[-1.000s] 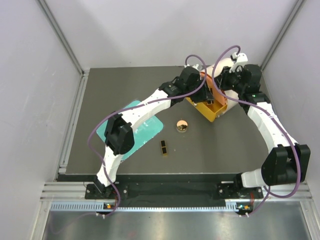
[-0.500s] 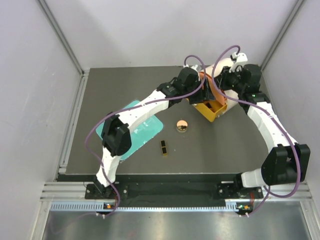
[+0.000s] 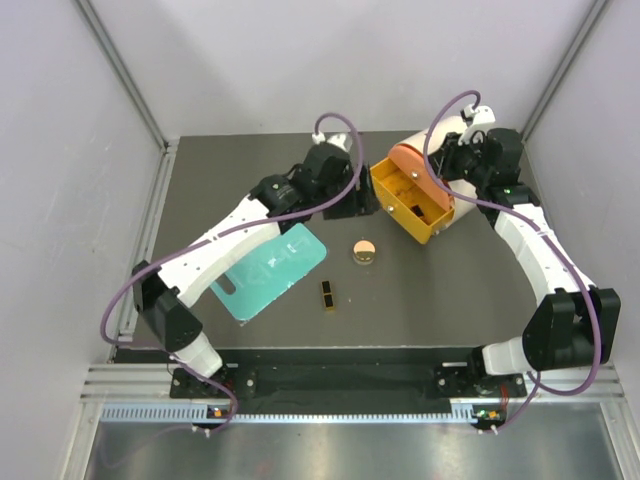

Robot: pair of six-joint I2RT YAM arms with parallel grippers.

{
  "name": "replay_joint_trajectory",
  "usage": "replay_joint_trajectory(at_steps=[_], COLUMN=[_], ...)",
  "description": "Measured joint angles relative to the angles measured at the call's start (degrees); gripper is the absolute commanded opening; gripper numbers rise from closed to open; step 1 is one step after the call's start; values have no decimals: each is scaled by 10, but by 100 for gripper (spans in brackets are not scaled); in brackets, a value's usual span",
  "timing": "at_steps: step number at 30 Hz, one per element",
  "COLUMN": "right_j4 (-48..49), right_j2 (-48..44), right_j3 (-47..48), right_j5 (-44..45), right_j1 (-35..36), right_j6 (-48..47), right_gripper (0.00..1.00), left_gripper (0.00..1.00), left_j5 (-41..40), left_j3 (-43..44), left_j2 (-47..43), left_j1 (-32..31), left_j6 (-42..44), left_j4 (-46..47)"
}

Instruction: Organize the makeup

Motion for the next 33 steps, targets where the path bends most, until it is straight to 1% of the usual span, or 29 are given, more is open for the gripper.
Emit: replay_joint_trajectory(at_steps=[3,6,10,15,22,25,27,28,30,33], right_j4=[0,0,0,0,1,1,1,1,1,1], right_j2=[0,0,0,1,1,1,1,1,1,1], right_j3=[0,0,0,0,0,0,0,0,0,0], right_j5=[0,0,0,-1,-2,-3,-3,-3,-3,-3], right_j1=[0,0,0,0,0,0,0,0,0,0], right_j6=[0,0,0,0,0,0,0,0,0,0], right_gripper=[27,27,27,27,27,27,27,27,27,27], left_gripper=[73,75,77,77,72,63,42,25,0,0], left_j5=[-10,-9,1,11,37,41,41,41,41,38], left_j3=[-62,-117,-164,-196,-214,-215,-215,-215,-215,-208], left_j2=[-3,25,66,88,123,143,153,156,162,163], left_j1=[0,0,0,0,0,0,0,0,0,0], left_j6=[-12,-26,-41,-53,-57,-57,-56,-59,-59,-54], left_j4=[-58,-135,-183,-197,-169,-157,-152,-150,-146,-147])
